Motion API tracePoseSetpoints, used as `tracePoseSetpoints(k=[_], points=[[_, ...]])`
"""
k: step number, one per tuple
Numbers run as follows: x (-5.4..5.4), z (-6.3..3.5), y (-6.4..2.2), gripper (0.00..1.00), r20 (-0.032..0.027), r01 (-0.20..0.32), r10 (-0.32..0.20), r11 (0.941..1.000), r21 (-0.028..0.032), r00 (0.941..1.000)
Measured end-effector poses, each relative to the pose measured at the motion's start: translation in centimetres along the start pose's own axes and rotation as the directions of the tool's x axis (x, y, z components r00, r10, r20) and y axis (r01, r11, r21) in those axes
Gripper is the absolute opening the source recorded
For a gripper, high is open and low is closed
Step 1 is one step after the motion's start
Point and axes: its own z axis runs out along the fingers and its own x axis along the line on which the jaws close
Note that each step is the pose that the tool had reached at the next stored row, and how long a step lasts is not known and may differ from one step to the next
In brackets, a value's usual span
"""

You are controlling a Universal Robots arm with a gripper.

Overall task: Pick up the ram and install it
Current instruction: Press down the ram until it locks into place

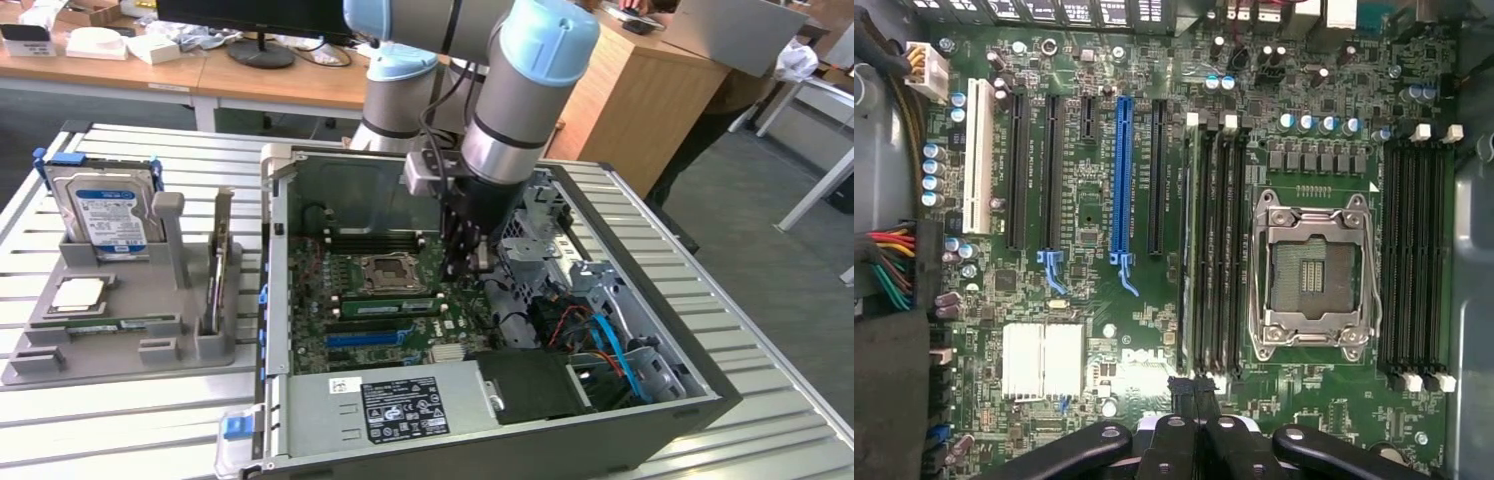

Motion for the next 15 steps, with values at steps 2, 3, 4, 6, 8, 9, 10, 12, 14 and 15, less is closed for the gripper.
tracePoseSetpoints(k=[2, 3, 4, 6, 8, 9, 10, 12, 14, 15], points=[[0.0, 0.09, 0.0, 0.1, 0.0, 0.0, 0.0, 1.0, 0.0, 1.0], [0.01, 0.13, 0.0, 0.1, 0.0, 0.0, 0.0, 1.0, -0.0001, 1.0], [0.01, 0.18, 0.0, 0.1, 0.0, 0.0, 0.0, 1.0, 0.0, 1.0], [0.01, 0.23, 0.0, 0.1, -0.0002, 0.0, 0.0, 1.0, -0.0001, 1.0], [0.01, 0.23, 0.0, 0.1, -0.0002, 0.0, 0.0, 1.0, -0.0001, 1.0], [0.01, 0.24, 0.0, 0.1, -0.0001, 0.0, 0.0, 1.0, -0.0001, 1.0], [0.01, 0.25, 0.0, 0.1, 0.0, 0.0, 0.0, 1.0, 0.0, 1.0], [0.01, 0.32, -0.01, 0.1, 0.0009, 0.0, 0.0, 1.0, 0.0002, 1.0], [0.02, 0.52, -0.01, 0.1, 0.0008, 0.0, 0.0, 1.0, 0.0001, 1.0], [0.03, 0.65, -0.01, 0.1, 0.0007, 0.0, 0.0, 1.0, 0.0003, 1.0]])
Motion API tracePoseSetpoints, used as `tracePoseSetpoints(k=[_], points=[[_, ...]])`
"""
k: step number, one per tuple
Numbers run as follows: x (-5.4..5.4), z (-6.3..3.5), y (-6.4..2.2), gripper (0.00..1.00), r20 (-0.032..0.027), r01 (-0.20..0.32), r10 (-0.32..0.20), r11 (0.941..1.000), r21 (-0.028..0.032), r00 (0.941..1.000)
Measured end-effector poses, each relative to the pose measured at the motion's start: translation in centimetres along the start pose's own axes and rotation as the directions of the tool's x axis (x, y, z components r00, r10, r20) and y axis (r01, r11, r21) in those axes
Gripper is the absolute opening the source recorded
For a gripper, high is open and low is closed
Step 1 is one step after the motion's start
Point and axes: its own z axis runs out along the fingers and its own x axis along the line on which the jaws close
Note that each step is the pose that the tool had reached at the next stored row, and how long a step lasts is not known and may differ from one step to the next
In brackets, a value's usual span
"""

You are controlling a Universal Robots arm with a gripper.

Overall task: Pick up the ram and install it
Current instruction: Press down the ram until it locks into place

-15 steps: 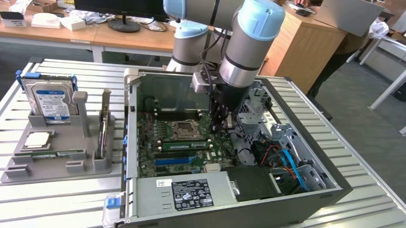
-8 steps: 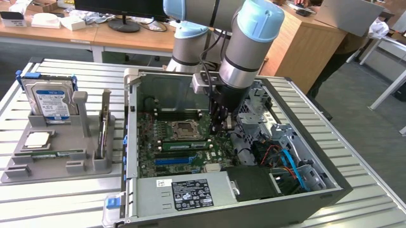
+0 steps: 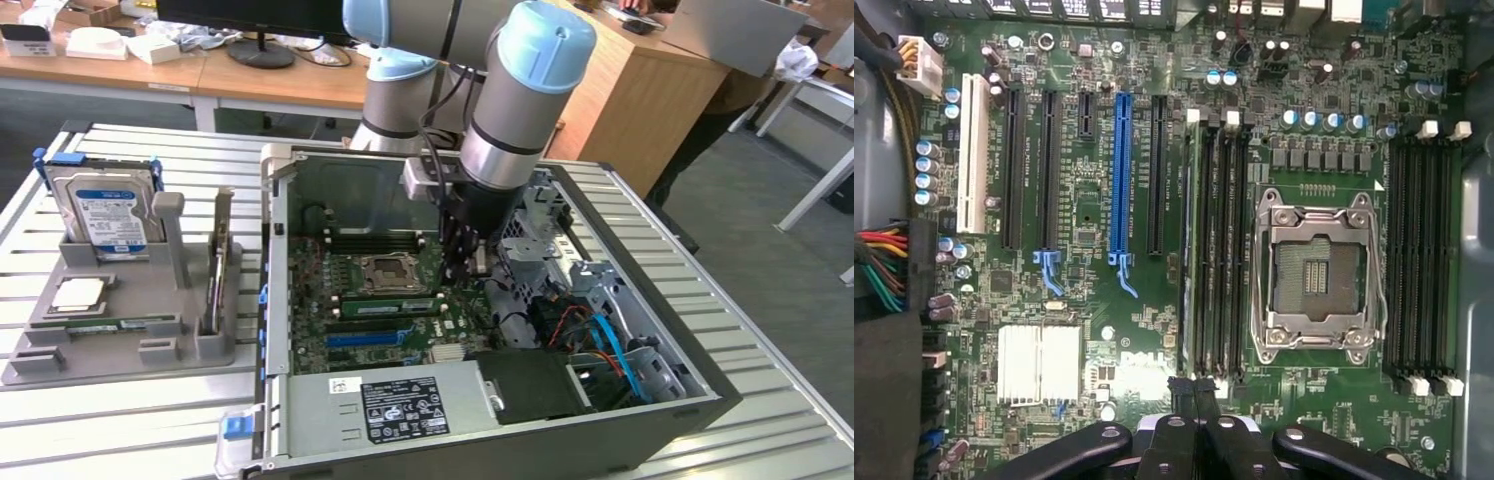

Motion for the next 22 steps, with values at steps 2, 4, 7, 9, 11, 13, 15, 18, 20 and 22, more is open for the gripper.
tracePoseSetpoints(k=[2, 4, 7, 9, 11, 13, 15, 18, 20, 22], points=[[0.01, 0.12, 0.0, 0.1, 0.0, 0.0, 0.0, 1.0, 0.0001, 1.0], [0.01, 0.11, 0.0, 0.1, -0.0002, 0.0, 0.0, 1.0, 0.0001, 1.0], [0.01, 0.19, 0.0, 0.1, 0.0004, 0.0, 0.0, 1.0, 0.0002, 1.0], [0.02, 0.36, 0.0, 0.1, 0.0001, 0.0, 0.0, 1.0, 0.0002, 1.0], [0.03, 0.55, -0.01, 0.1, 0.0001, 0.0, 0.0, 1.0, 0.0002, 1.0], [0.04, 0.73, -0.01, 0.1, 0.0, 0.0, 0.0, 1.0, 0.0001, 1.0], [0.05, 0.87, -0.01, 0.1, 0.0001, 0.0, 0.0, 1.0, 0.0001, 1.0], [0.05, 0.88, -0.01, 0.1, -0.0001, 0.0, 0.0, 1.0, 0.0, 1.0], [0.04, 0.88, -0.01, 0.1, 0.0, 0.0, 0.0, 1.0, 0.0001, 1.0], [-0.02, 0.94, -0.02, 0.1, 0.0003, 0.0, 0.0, 1.0, 0.0002, 1.0]])
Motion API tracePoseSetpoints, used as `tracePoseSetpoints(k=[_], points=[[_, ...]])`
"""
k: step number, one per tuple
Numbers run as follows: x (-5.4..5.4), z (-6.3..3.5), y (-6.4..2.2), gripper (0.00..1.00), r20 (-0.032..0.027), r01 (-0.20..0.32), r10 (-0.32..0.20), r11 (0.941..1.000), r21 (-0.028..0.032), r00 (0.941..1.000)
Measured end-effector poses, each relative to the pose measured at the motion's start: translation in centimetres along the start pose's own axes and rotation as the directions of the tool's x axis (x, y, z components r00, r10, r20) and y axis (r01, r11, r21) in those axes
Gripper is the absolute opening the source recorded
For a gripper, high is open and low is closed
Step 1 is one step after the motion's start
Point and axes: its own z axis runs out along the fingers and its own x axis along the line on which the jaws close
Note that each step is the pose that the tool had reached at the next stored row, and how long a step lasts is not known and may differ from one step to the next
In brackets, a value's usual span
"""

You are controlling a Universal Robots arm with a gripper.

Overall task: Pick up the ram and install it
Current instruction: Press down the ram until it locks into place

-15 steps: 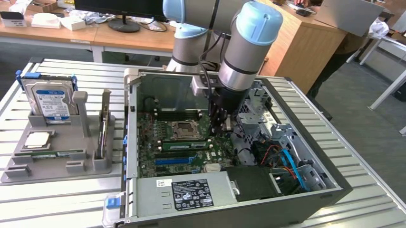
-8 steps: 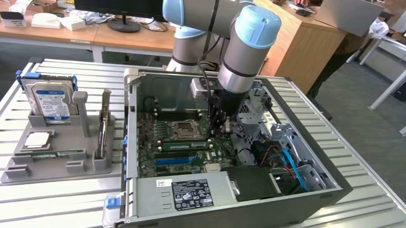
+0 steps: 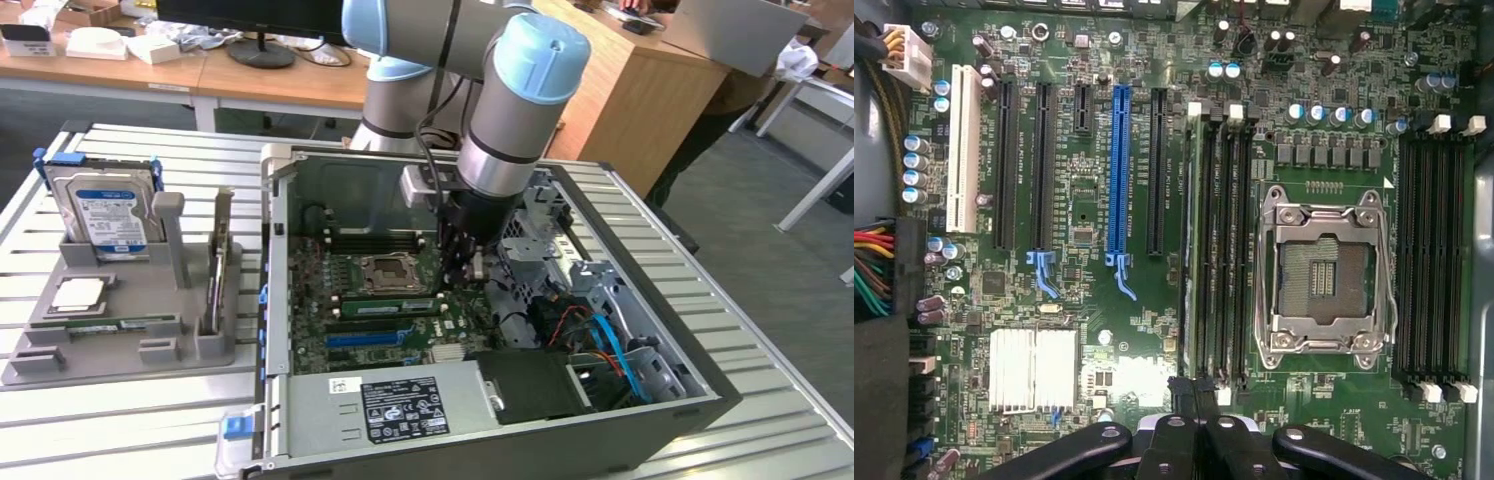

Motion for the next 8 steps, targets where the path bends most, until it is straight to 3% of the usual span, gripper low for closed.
tracePoseSetpoints(k=[8], points=[[-0.28, 0.09, 0.0, 0.1, -0.0003, 0.0, 0.0, 1.0, -0.0001, 1.0]])
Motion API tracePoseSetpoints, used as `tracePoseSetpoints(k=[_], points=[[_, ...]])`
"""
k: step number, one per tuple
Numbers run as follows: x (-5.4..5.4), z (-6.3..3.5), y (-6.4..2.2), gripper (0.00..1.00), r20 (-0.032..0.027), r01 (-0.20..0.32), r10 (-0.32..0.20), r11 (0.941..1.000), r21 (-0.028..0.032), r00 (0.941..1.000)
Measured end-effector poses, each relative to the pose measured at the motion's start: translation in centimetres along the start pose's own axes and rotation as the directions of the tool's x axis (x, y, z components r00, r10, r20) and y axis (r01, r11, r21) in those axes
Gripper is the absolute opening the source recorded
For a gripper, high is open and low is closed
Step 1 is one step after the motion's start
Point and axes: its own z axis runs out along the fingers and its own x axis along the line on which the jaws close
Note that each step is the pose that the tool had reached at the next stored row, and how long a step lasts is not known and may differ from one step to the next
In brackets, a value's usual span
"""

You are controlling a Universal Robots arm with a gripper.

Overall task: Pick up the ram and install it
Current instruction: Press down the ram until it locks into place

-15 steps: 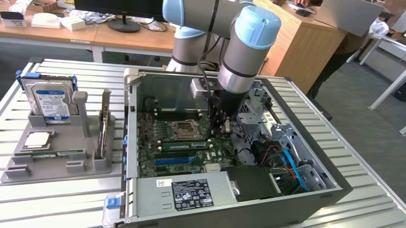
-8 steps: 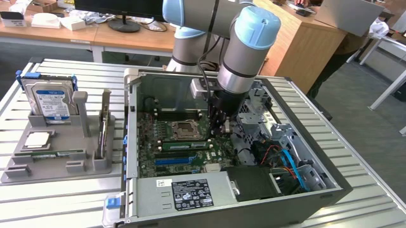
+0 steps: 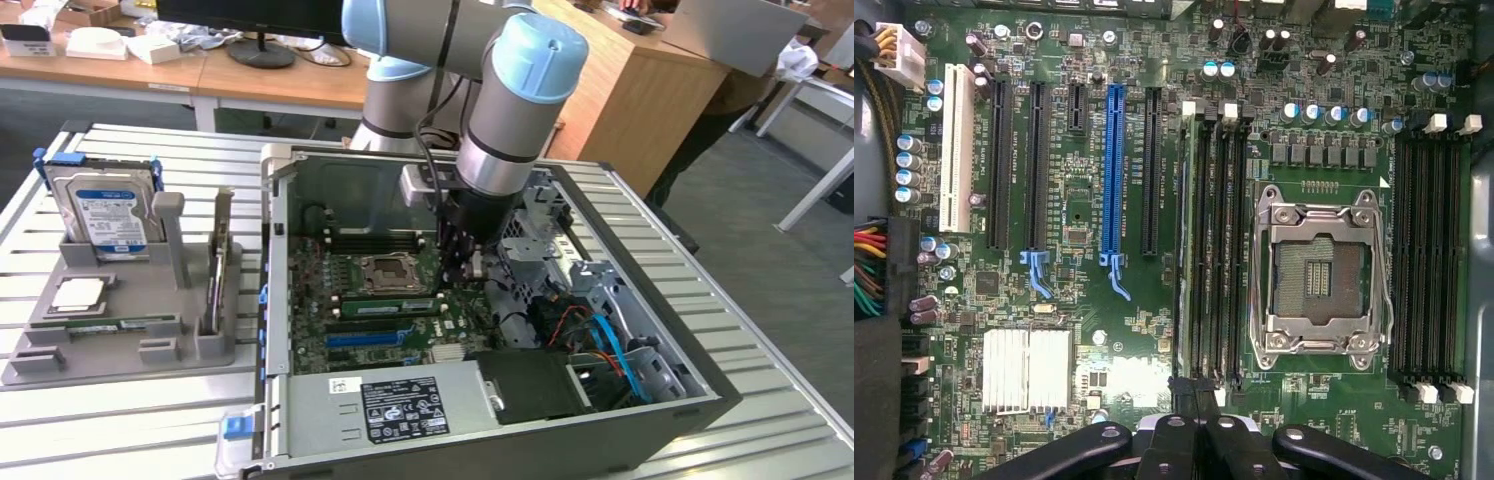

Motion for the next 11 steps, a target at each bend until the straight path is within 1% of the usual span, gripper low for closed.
tracePoseSetpoints(k=[4, 11], points=[[0.0, 0.13, 0.0, 0.1, 0.0009, 0.0, 0.0, 1.0, 0.0001, 1.0], [0.03, 0.68, -0.01, 0.1, 0.0012, 0.0, 0.0, 1.0, 0.0006, 1.0]])
